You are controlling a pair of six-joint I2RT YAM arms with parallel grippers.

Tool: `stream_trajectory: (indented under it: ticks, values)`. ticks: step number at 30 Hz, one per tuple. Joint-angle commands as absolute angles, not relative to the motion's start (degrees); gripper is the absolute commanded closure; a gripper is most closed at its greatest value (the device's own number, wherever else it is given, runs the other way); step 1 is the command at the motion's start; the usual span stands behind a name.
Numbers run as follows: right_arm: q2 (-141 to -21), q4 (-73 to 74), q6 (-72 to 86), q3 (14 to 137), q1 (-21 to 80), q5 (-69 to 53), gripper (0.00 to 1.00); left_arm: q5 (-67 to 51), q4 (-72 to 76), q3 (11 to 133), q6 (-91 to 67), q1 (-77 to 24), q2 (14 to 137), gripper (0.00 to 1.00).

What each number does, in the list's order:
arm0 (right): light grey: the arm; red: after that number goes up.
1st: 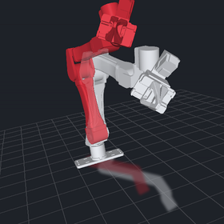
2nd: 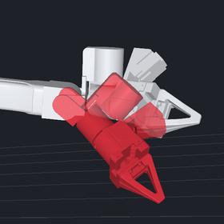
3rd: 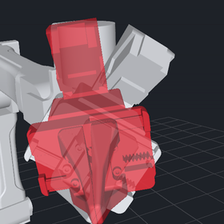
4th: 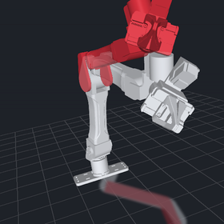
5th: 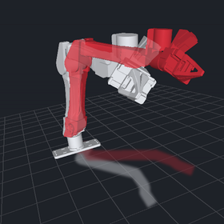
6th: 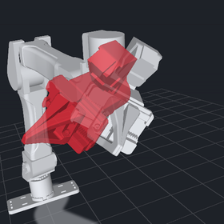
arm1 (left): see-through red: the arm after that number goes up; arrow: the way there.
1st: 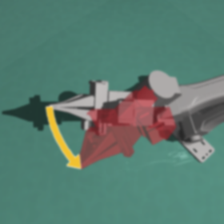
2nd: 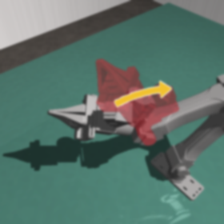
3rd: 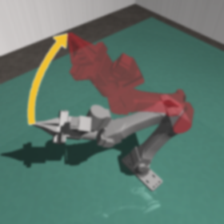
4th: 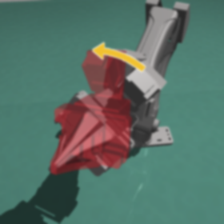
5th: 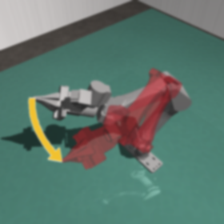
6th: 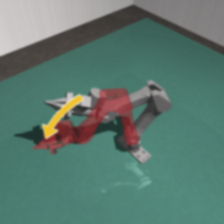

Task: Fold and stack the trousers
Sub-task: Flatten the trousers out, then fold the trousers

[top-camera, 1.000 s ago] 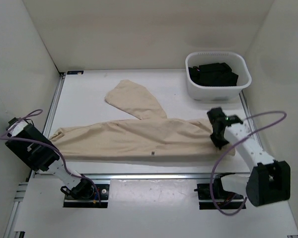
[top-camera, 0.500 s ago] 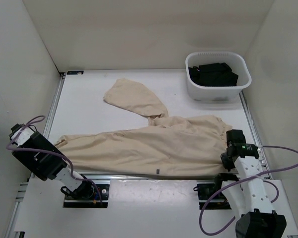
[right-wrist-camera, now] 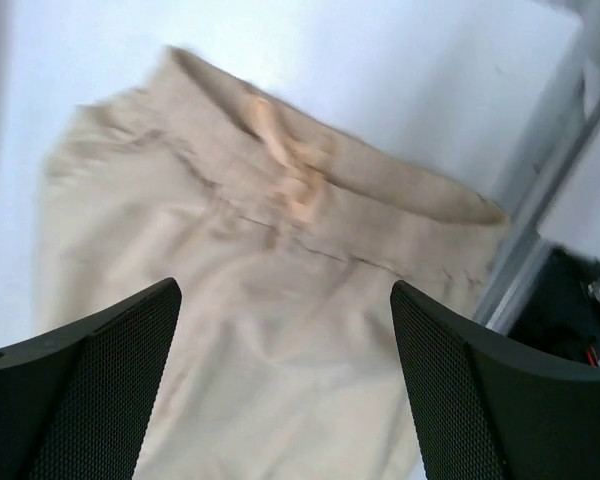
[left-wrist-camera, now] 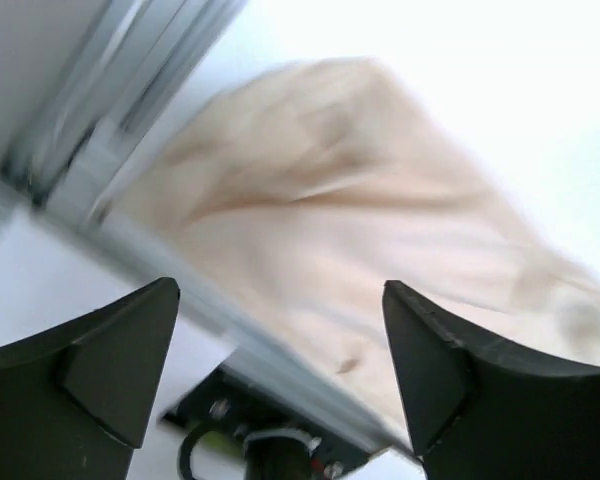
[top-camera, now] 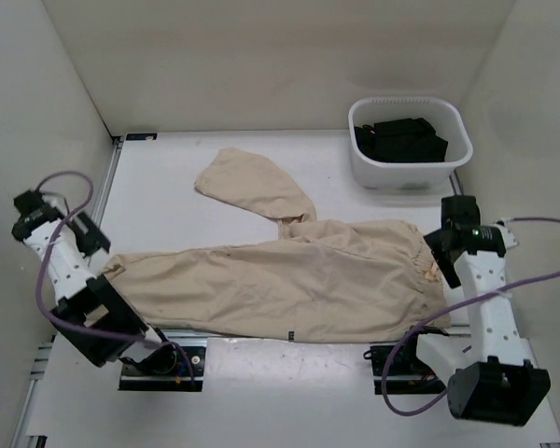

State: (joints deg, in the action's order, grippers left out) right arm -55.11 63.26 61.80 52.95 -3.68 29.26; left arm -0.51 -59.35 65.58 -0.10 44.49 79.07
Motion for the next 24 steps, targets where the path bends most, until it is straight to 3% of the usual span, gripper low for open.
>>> stream_trajectory:
  ticks: [1,5,14,17,24]
  values:
    - [-61.14,60.3,54.59,61.84,-2.12,31.9,0.1,-9.75,-60.39,74.59,0.0,33.87,72.6,0.02]
    - [-68.36,54.94,52.83,64.15,-2.11,28.4,0.1,-11.69,-59.77,89.18,0.0,17.89,85.45,0.0]
    - [-87.09,43.18,53.53,66.88,-4.39,22.15,0.12,-10.11,-60.38,127.77,0.0,2.29,128.38,0.0]
    - [-93.06,41.22,54.05,69.34,-5.44,22.15,0.12,-10.11,-58.81,131.92,0.0,0.01,136.22,0.0]
    - [-105.01,40.35,59.23,73.39,-7.47,21.44,0.12,-10.56,-48.88,126.74,0.0,-0.79,141.41,0.0]
